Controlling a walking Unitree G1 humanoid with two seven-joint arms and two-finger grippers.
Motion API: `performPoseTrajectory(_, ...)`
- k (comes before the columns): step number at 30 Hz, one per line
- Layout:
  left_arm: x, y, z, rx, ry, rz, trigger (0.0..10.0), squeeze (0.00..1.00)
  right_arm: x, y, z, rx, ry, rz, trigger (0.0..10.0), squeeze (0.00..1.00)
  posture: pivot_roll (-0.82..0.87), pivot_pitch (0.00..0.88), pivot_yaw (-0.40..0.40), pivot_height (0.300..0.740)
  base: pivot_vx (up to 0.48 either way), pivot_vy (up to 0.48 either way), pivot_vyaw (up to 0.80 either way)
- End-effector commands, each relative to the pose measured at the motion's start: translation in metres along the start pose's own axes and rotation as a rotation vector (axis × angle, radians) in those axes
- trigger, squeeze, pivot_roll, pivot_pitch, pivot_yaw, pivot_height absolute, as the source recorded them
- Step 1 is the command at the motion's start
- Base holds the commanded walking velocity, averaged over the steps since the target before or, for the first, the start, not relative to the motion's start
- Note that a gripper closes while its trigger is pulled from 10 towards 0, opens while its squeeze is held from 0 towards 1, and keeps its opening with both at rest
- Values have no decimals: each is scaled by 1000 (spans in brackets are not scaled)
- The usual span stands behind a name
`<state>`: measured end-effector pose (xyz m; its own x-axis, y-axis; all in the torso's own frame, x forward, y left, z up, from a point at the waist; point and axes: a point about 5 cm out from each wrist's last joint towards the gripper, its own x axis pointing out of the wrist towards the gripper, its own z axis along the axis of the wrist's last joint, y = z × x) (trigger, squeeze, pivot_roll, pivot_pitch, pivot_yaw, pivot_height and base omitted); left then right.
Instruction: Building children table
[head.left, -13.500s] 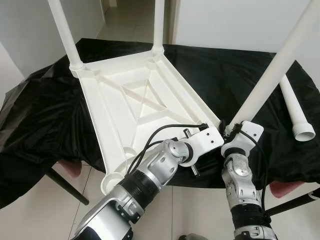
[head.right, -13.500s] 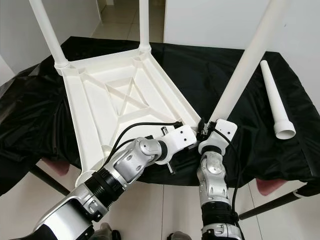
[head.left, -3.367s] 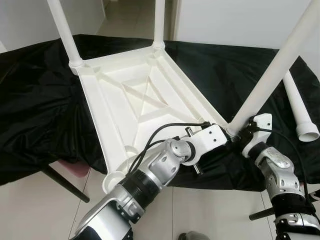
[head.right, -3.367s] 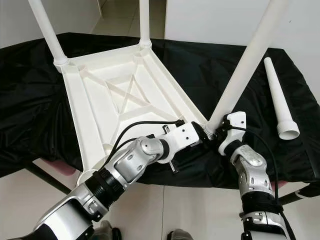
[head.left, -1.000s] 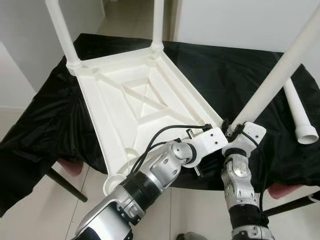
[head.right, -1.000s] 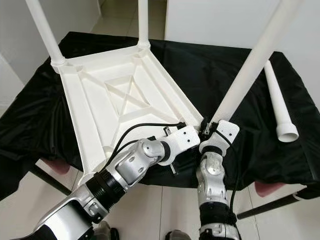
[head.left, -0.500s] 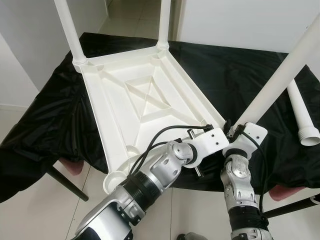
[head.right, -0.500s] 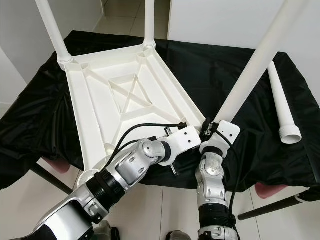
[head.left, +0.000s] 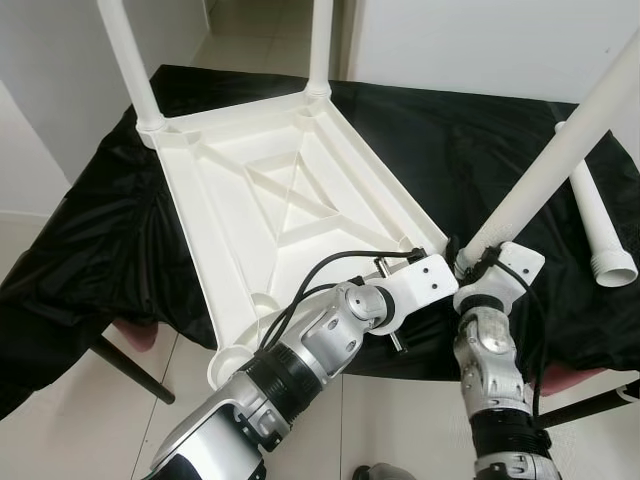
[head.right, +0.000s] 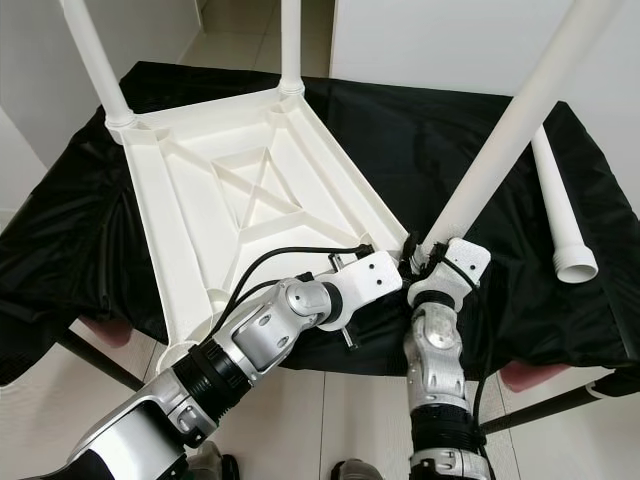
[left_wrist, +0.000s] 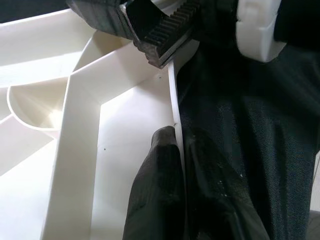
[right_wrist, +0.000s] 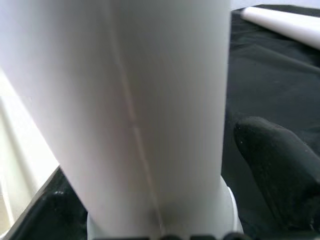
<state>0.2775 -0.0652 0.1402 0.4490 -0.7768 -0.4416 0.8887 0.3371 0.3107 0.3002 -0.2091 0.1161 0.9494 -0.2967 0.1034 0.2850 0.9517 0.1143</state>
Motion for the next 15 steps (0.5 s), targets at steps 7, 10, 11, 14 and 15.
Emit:
performPoseTrajectory(7, 2, -7, 10, 21, -33, -19, 10000, 0, 11, -6, 16, 15, -39, 208, 10000, 0, -8, 19, -4, 740, 0, 0, 0)
performPoseTrajectory(10, 2, -7, 10, 22, -32, -18, 10000, 0, 13, -2, 23, 9, -57, 320, 10000, 0, -10, 22, -3, 740, 0, 0, 0)
performPoseTrajectory(11, 2, -7, 10, 21, -32, -18, 10000, 0, 13, -1, 24, 1, -57, 366, 10000, 0, -10, 24, -2, 740, 0, 0, 0)
performPoseTrajectory(14, 2, -7, 11, 21, -33, -19, 10000, 0, 14, -1, 25, -12, -55, 404, 10000, 0, -10, 25, -2, 740, 0, 0, 0)
performPoseTrajectory(15, 2, -7, 11, 21, -33, -19, 10000, 0, 15, -2, 26, -22, -51, 427, 10000, 0, -10, 26, -2, 740, 0, 0, 0)
